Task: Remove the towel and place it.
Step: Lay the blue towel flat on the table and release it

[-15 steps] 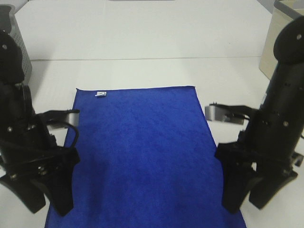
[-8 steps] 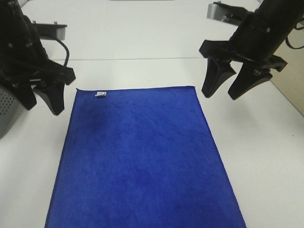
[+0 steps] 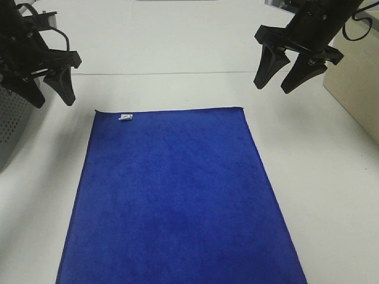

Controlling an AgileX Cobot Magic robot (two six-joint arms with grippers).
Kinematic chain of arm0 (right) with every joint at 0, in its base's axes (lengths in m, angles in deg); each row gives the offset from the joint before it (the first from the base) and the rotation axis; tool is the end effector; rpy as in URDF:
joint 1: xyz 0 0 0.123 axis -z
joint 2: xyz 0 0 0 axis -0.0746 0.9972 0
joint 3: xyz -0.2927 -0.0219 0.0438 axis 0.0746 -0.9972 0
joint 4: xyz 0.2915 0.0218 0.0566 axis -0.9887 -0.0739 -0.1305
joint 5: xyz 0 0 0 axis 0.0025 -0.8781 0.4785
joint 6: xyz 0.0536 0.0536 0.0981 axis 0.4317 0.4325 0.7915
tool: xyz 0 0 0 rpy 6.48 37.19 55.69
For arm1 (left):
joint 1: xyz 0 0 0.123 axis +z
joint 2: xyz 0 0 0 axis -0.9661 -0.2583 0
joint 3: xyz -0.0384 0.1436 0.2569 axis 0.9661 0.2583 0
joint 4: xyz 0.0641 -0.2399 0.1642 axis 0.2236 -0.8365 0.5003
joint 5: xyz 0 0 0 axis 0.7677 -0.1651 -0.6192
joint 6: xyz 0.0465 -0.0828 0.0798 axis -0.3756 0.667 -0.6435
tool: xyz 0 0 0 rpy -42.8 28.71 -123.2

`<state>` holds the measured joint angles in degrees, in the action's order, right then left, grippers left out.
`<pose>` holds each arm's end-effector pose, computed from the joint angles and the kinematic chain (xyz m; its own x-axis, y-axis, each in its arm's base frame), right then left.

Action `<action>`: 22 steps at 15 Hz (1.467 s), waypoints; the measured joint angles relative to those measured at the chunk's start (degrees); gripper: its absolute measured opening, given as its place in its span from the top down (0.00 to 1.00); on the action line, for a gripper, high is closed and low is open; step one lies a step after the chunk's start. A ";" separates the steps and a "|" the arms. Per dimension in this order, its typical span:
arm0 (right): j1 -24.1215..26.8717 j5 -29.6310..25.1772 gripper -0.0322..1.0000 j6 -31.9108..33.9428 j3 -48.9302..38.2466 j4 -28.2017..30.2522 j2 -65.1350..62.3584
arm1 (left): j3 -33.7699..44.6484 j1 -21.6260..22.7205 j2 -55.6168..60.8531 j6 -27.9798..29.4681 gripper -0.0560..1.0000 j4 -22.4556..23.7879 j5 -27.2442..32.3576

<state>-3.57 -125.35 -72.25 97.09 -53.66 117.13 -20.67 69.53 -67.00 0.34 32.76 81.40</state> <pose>0.4749 0.1146 0.2049 -0.9644 -0.1830 -0.1907 -0.2441 0.8932 0.3775 0.4814 -0.0719 0.1738 -0.9898 0.0472 -0.1342 0.0747 0.9752 -0.2085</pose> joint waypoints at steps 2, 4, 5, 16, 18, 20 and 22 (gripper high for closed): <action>0.00 -0.06 0.36 -0.34 3.50 0.00 3.84 | -4.81 0.11 -4.64 -1.20 0.39 -1.55 -0.23; 0.00 -0.06 0.36 -0.69 7.05 0.00 7.56 | -9.85 0.11 -8.82 -1.38 0.39 -2.01 0.11; 0.00 -0.06 0.36 -0.74 9.11 0.23 9.34 | -12.15 0.11 -11.17 -1.38 0.39 -2.01 0.74; 0.00 8.88 0.36 1.26 17.42 6.93 21.37 | -25.32 1.32 -23.61 0.34 0.39 0.63 3.55; 0.00 10.37 0.36 1.78 17.42 8.37 21.89 | -25.32 1.32 -24.24 0.40 0.39 0.63 3.67; 0.00 11.40 0.36 2.58 17.42 8.59 22.63 | -25.32 1.32 -24.24 0.40 0.39 0.63 3.27; 0.00 11.75 0.36 2.81 17.42 8.59 23.95 | -25.32 1.32 -24.29 0.40 0.39 0.63 2.92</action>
<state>-3.57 -113.61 -69.44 114.51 -45.07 141.08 -45.99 70.85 -91.30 0.74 33.39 84.33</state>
